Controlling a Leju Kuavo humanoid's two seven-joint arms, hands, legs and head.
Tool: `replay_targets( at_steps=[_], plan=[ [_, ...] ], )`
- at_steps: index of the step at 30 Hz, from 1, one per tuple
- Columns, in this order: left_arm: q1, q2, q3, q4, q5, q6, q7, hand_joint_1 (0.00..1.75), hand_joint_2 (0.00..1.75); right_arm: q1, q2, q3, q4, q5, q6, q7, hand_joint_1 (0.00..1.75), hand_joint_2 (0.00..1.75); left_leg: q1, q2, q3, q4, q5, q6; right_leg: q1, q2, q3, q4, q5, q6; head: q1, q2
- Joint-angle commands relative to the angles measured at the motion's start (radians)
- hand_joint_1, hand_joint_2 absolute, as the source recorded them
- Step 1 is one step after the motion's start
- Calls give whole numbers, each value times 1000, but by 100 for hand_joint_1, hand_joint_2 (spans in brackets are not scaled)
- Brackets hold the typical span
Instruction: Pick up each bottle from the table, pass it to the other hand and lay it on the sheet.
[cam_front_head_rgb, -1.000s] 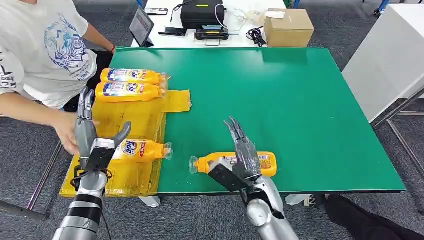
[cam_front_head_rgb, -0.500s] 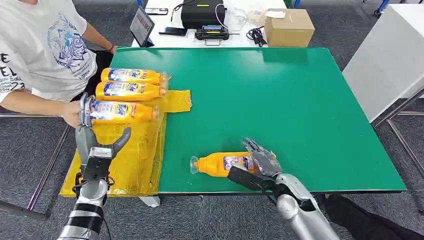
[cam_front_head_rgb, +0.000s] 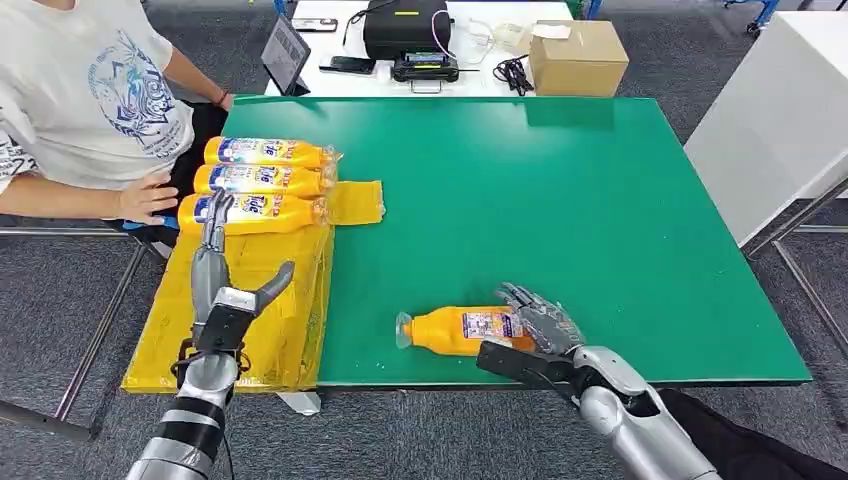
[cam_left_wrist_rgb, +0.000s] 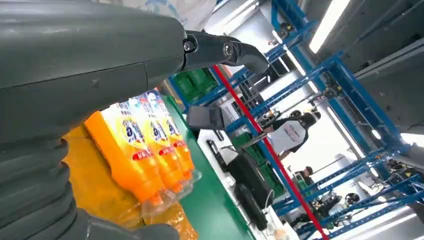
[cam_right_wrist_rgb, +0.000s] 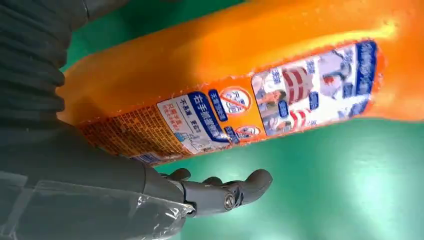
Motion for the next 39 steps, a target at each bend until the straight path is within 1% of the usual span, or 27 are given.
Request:
replay_targets(
  at_steps=[1, 2, 3, 4, 5, 6, 8, 10, 14, 18, 20, 22, 37, 39],
  plan=[
    [-58, -13, -37, 103, 36, -11, -18, 0, 175, -9, -102, 99, 37, -23, 61, 46, 0, 175, 1, -3, 2, -1, 0, -1, 1, -4, 3, -1, -1, -1, 0, 0],
    [-62, -14, -40, 107, 46, -13, -18, 0, 175, -16, -123, 110, 27, -29, 73, 55, 0, 175, 1, -4, 2, 0, 0, -1, 1, -5, 4, 0, -1, -2, 0, 0],
    [-66, -15, -40, 111, 51, -15, -18, 0, 175, -19, -135, 113, 21, -32, 76, 58, 14, 175, 1, -3, 2, 0, 0, 0, 1, -3, 3, -1, -1, -1, 0, 0],
    [-68, -17, -40, 112, 58, -19, -18, 0, 175, -20, -146, 114, 13, -34, 79, 60, 143, 175, 0, -3, 1, 0, 0, 0, 1, -4, 3, -1, -1, -1, 1, 0],
    [-70, -18, -42, 114, 62, -19, -18, 0, 175, -19, -165, 121, -3, -34, 87, 66, 171, 175, 1, -3, 2, 0, 0, 0, 1, -4, 3, -1, -1, -1, 0, 0],
    [-71, -19, -46, 113, 64, -21, -18, 0, 175, -18, -176, 123, -13, -39, 93, 68, 175, 175, 0, -3, 2, 0, 0, 0, 1, -4, 3, -1, 0, 0, 0, 0],
    [-72, -23, -48, 114, 68, -24, -18, 0, 175, -15, -190, 122, -23, -40, 95, 70, 175, 175, 1, -4, 2, 0, 0, 0, 1, -5, 4, -1, -1, -1, 1, 0],
    [-71, -25, -49, 114, 72, -25, -18, 0, 175, -8, -200, 122, -35, -42, 97, 74, 175, 175, 0, -2, 1, 0, 1, 1, 0, -2, 2, 0, 0, 0, 0, 0],
    [-69, -25, -53, 110, 76, -28, -18, 0, 175, 2, -204, 117, -48, -46, 93, 78, 175, 175, 0, -2, 2, 0, 0, 0, 0, -3, 3, -1, 0, 0, 0, 0],
    [-69, -25, -61, 110, 79, -27, -18, 0, 175, 29, -188, 93, -64, -59, 70, 77, 175, 175, 0, -2, 2, 0, 0, 0, 0, -3, 3, -1, 0, 0, 0, 0],
    [-66, -26, -61, 109, 79, -29, -18, 0, 175, 65, -143, 40, -72, -67, 25, 52, 175, 175, 0, -1, 2, 0, 0, 1, 0, -2, 2, -1, 0, 0, 0, 0],
    [-65, -26, -61, 107, 79, -29, -18, 0, 175, 70, -135, 43, -76, -59, 22, 55, 175, 175, 0, -1, 2, -1, 0, 0, 0, -2, 3, -2, 0, 0, 0, 0],
    [-65, -26, -61, 107, 79, -29, -18, 0, 175, 70, -134, 42, -76, -61, 22, 54, 175, 175, -1, 0, 1, 0, 0, 1, 0, -1, 2, -1, 0, 0, 0, 0],
    [-54, -29, -57, 91, 77, -36, -18, 0, 175, 120, -37, -56, -90, -42, -74, -4, 175, 175, 0, 0, 2, 0, -1, 0, 0, -1, 2, -1, 0, -1, 0, 0]
  ],
)
